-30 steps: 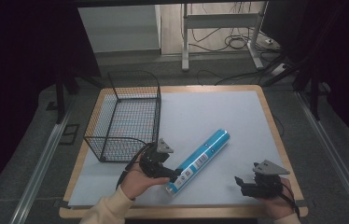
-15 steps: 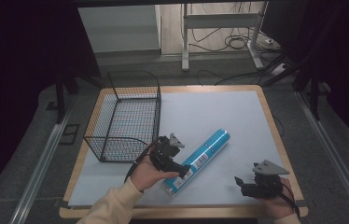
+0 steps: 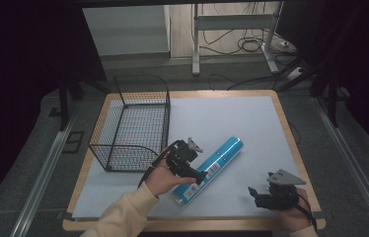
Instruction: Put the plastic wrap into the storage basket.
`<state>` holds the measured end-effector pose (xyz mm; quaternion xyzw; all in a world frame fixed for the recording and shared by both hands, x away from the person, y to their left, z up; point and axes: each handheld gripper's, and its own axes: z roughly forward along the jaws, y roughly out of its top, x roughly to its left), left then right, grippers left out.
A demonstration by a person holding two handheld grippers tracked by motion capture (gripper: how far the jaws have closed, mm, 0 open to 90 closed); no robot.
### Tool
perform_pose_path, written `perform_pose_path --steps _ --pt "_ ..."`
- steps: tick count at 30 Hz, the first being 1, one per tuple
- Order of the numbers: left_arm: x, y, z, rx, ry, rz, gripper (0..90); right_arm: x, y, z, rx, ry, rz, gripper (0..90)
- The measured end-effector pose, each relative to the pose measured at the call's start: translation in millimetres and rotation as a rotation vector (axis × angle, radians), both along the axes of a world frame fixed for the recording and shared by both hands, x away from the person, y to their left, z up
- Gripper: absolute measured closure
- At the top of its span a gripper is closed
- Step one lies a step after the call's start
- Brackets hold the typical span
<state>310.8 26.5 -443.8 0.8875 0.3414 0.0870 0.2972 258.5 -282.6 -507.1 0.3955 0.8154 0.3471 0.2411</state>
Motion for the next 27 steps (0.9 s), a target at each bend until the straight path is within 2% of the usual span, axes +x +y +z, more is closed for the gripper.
perform_pose_path --steps 17,21,27 --pt "15.0 -25.4 -7.7 0.040 0.034 -0.012 15.5 -0.7 0.5 1.0 0.003 -0.009 0.009 13.2" --pt "18.8 -35.6 -13.5 0.057 0.050 -0.022 15.4 -0.6 0.6 1.0 0.003 -0.008 0.009 13.2" --pt "22.4 -43.6 -19.3 0.074 0.052 -0.013 15.5 -1.1 0.2 1.9 0.007 -0.013 0.010 13.2"
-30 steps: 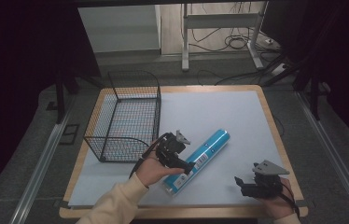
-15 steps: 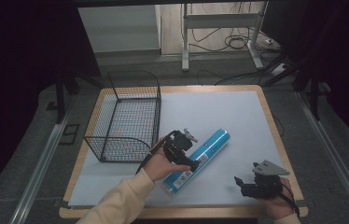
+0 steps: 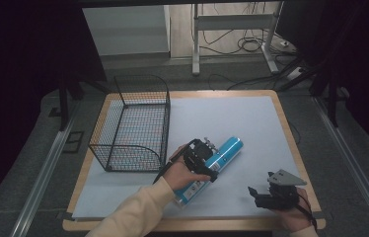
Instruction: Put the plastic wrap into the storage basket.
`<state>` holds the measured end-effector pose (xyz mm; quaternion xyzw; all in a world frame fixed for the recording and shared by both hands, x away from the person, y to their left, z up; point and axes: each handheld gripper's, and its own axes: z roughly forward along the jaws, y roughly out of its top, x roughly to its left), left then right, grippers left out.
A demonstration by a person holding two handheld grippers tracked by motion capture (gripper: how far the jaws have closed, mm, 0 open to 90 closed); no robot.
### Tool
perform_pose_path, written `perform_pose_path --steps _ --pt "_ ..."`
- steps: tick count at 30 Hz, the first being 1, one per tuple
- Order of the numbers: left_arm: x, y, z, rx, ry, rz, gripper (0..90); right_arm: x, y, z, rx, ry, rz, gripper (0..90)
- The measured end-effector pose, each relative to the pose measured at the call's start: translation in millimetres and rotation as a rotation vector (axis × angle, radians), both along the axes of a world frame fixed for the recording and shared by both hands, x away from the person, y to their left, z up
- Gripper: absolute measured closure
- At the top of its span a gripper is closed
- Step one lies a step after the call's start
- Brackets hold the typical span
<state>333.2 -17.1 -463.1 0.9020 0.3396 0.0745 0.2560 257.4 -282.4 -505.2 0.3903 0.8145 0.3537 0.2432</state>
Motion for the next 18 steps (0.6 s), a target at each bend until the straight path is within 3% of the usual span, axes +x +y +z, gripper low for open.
perform_pose_path --steps 10,18 --pt "8.7 -13.4 -12.8 0.059 0.039 -0.018 15.4 0.4 -0.2 -0.4 0.000 0.003 -0.003 13.2" --pt "18.1 -17.2 -24.7 0.106 0.085 0.013 16.0 0.1 -0.3 -0.2 0.002 -0.003 0.000 13.2"
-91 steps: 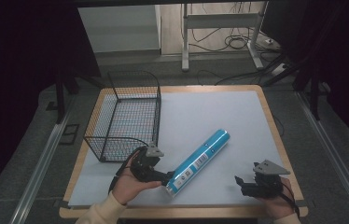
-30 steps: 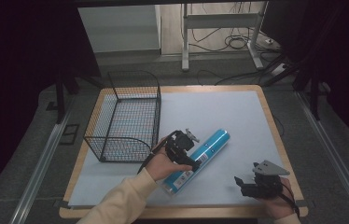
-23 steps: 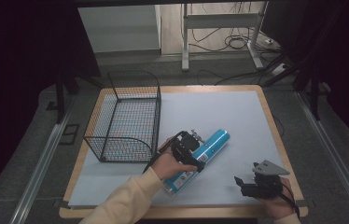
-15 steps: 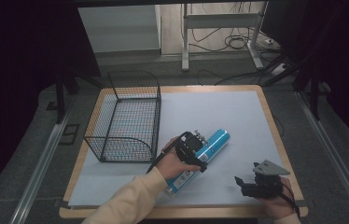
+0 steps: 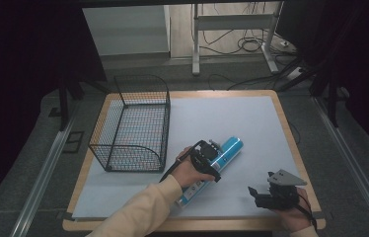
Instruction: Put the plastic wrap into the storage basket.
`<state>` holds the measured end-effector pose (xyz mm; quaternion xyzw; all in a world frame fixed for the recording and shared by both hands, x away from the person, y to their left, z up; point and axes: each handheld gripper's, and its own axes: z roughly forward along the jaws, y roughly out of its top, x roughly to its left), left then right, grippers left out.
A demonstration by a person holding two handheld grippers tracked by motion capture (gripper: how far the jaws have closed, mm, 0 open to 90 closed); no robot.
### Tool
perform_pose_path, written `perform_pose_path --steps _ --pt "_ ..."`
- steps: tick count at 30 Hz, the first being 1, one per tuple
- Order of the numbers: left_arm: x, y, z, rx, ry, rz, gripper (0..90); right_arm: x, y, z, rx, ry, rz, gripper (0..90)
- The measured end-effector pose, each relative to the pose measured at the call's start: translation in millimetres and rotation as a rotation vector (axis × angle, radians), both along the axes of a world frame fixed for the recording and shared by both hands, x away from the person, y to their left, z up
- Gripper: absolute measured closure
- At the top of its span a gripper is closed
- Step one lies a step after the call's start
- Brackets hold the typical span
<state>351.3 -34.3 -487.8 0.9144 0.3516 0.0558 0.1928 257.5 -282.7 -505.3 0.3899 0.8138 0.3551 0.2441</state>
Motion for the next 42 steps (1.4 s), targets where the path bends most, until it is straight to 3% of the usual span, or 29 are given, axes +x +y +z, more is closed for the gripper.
perform_pose_path --steps 3,8,15,19,34,36,42 --pt "2.1 0.5 -4.3 -0.015 0.025 0.019 17.4 0.1 -0.2 0.0 0.000 -0.001 0.000 13.2" --pt "2.7 -0.3 -8.6 -0.005 0.049 0.019 19.6 -0.1 -0.1 0.4 0.000 -0.001 0.001 13.2" --pt "3.2 -4.6 -13.2 -0.011 0.084 0.037 28.4 -0.2 0.3 0.5 -0.004 -0.002 0.001 13.2" --pt "2.6 -6.8 -13.4 -0.007 0.080 0.046 30.0 -0.4 0.3 0.7 -0.003 -0.002 0.002 13.2" --pt "8.8 -4.5 -11.4 -0.020 0.135 0.060 31.0 -0.3 -0.2 1.0 -0.002 -0.006 -0.006 13.2" --pt "9.8 -3.8 -10.2 0.001 0.132 0.045 31.0 -0.3 -0.4 1.2 -0.001 -0.006 -0.006 13.2" --pt "11.7 1.2 -2.1 -0.009 0.135 0.031 31.1 -0.4 -1.0 1.7 0.002 -0.010 -0.009 13.2"
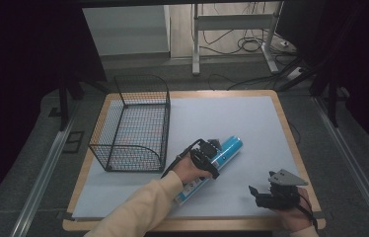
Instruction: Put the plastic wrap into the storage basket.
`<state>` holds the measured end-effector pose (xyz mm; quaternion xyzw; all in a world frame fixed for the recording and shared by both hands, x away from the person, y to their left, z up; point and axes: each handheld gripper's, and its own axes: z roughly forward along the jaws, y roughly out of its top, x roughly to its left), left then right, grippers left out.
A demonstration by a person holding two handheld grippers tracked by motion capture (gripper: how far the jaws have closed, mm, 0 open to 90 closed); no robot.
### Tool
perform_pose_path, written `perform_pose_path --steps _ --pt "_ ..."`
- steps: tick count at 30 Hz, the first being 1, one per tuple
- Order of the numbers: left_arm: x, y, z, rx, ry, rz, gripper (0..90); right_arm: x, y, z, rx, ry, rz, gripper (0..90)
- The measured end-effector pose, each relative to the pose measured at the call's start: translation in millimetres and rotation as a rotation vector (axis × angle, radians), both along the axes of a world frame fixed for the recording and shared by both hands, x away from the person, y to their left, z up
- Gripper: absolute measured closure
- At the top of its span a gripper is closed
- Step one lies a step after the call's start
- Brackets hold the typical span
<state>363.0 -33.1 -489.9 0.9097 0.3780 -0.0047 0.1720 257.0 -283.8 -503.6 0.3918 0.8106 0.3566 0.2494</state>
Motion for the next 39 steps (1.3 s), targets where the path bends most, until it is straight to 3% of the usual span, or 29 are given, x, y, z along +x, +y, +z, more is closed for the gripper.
perform_pose_path --steps 5,16,39 --pt "0.7 3.5 7.7 0.015 -0.001 -0.018 31.1 0.0 0.4 -0.1 -0.002 0.001 0.000 13.2" --pt "-0.5 9.7 16.5 0.001 -0.013 -0.029 31.2 0.0 -0.3 0.6 0.002 -0.004 -0.006 13.2" --pt "-2.3 20.5 46.4 -0.024 -0.077 -0.052 31.2 -0.1 -1.4 1.7 0.003 -0.013 -0.016 13.4"
